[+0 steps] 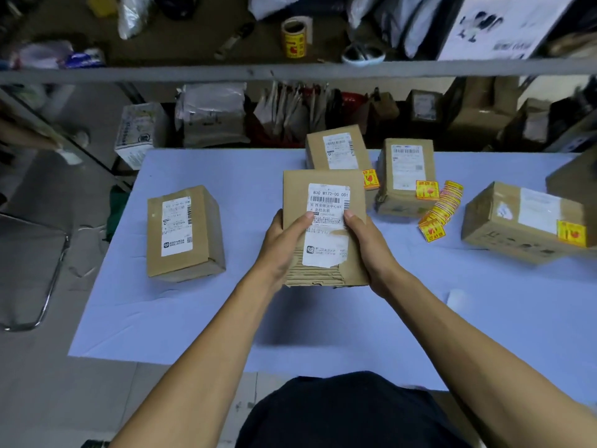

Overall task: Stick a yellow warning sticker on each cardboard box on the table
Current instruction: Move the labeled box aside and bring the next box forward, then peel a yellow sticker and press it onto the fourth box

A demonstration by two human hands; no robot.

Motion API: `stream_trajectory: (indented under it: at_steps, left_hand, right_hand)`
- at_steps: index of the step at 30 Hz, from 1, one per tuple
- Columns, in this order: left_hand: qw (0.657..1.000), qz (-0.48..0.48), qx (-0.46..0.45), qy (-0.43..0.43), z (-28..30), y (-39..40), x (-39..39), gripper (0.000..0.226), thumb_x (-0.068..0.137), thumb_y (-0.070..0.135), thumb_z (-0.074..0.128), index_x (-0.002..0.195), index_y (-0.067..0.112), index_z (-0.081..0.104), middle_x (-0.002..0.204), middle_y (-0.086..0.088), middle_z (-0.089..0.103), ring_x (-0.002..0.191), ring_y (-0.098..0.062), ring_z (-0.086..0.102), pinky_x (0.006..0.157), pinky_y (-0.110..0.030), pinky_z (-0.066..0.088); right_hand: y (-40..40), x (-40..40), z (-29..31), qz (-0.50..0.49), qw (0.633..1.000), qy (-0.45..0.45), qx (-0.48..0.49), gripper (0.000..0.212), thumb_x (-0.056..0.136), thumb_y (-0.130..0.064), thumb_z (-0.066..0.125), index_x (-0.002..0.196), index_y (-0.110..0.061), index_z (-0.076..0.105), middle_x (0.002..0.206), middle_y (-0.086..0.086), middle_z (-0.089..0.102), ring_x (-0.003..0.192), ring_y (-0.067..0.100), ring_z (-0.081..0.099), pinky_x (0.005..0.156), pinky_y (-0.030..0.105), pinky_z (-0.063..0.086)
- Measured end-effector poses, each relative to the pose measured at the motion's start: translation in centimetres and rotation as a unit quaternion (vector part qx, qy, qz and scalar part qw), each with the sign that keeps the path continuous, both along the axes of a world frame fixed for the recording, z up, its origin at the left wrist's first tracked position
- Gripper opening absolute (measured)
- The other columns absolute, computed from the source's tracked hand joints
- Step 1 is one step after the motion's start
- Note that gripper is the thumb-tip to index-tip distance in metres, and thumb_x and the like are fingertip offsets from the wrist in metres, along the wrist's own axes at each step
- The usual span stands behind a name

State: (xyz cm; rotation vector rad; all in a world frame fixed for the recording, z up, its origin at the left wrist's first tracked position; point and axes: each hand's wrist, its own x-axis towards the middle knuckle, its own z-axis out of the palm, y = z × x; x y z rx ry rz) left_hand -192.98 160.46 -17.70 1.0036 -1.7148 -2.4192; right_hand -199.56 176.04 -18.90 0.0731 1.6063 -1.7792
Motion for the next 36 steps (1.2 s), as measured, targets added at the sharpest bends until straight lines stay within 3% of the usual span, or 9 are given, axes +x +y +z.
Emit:
stream_trajectory:
  at_steps: [5,9,15,25,27,29,31,33,36]
  left_hand:
    - [0.999,-0.036,0.01,-0.03,-1.5,4.6,-0.3,0.052,0.079,0.038,0.072,0.126,0.019,0.058,0.112,-0.005,0.075,0.097,-0.025,0.073,0.082,-0.041,0.06]
    - [0.995,-0.06,0.021,-0.077,-4.5,7.7,-0.6,0.042,0.09,0.035,0.068,0.127,0.017,0.059,0.112,-0.007,0.075,0.097,-0.025,0.074,0.085,-0.041,0.059]
    - [0.987,-0.081,-0.011,-0.138,-8.1,9.8,-0.9,0.046,0.095,0.047,0.059,0.13,0.019,0.058,0.112,-0.002,0.074,0.098,-0.02,0.073,0.091,-0.04,0.057]
    - [0.944,-0.196,-0.2,-0.176,-8.8,8.9,-1.9,0.059,0.088,0.069,0.047,0.132,0.031,0.054,0.128,0.008,0.065,0.119,-0.019,0.061,0.106,-0.039,0.045]
    - [0.901,-0.196,-0.344,-0.177,-8.8,9.1,-2.0,0.072,0.093,0.062,0.048,0.152,0.026,0.03,0.158,0.0,0.035,0.147,-0.023,0.03,0.118,-0.039,0.028]
    - [0.824,-0.205,-0.512,-0.126,-8.1,9.2,-2.4,0.08,0.097,0.051,0.05,0.158,0.021,0.008,0.167,-0.005,0.005,0.153,-0.023,0.002,0.122,-0.043,0.009]
    - [0.732,-0.277,-0.622,-0.038,-7.4,9.5,-3.5,0.075,0.098,0.049,0.047,0.158,0.02,0.011,0.167,-0.005,0.001,0.153,-0.025,-0.003,0.121,-0.046,0.001]
    - [0.666,-0.365,-0.65,0.01,-7.3,10.3,-4.9,0.072,0.098,0.056,0.04,0.157,0.022,0.017,0.167,-0.004,0.002,0.153,-0.024,-0.004,0.12,-0.048,-0.003]
    - [0.634,-0.43,-0.643,0.005,-8.1,11.9,-6.2,0.073,0.096,0.064,0.032,0.158,0.028,0.013,0.167,0.001,-0.005,0.153,-0.019,-0.011,0.118,-0.047,-0.011]
  right_hand:
    - [4.9,0.7,-0.8,-0.031,0.999,-0.019,0.032,0.035,0.096,-0.05,0.052,0.13,-0.04,0.056,0.12,-0.004,0.072,0.104,0.029,0.072,0.062,0.052,0.059]
    - [8.0,1.0,-3.2,-0.039,0.995,-0.016,0.091,0.036,0.097,-0.049,0.05,0.128,-0.033,0.058,0.12,-0.005,0.072,0.106,0.022,0.071,0.09,0.052,0.056]
    - [10.3,0.6,-6.6,0.008,0.987,-0.031,0.155,0.055,0.1,-0.055,0.044,0.147,-0.025,0.044,0.139,-0.003,0.061,0.121,0.016,0.062,0.109,0.041,0.045]
    - [10.6,-0.9,-7.5,0.034,0.969,0.018,0.244,0.07,0.095,-0.065,0.041,0.154,-0.027,0.035,0.15,-0.002,0.05,0.134,0.021,0.051,0.113,0.044,0.039]
    - [11.1,-1.1,-7.5,0.044,0.967,0.028,0.251,0.07,0.094,-0.067,0.042,0.153,-0.029,0.037,0.15,-0.002,0.051,0.134,0.021,0.051,0.113,0.042,0.039]
    - [12.0,-1.5,-7.6,0.025,0.958,0.057,0.279,0.066,0.096,-0.063,0.043,0.151,-0.027,0.04,0.149,0.0,0.051,0.134,0.021,0.05,0.109,0.033,0.038]
    - [13.0,-2.4,-7.7,0.005,0.94,0.092,0.329,0.059,0.099,-0.056,0.044,0.147,-0.021,0.046,0.146,0.004,0.054,0.132,0.023,0.051,0.102,0.033,0.038]
    - [13.9,-3.5,-8.0,0.0,0.918,0.114,0.38,0.052,0.101,-0.045,0.048,0.143,-0.015,0.05,0.142,0.01,0.057,0.128,0.026,0.054,0.102,0.035,0.04]
    - [15.1,-5.6,-8.8,-0.01,0.896,0.119,0.427,0.048,0.1,-0.03,0.053,0.142,-0.008,0.05,0.141,0.016,0.056,0.127,0.031,0.054,0.103,0.038,0.041]
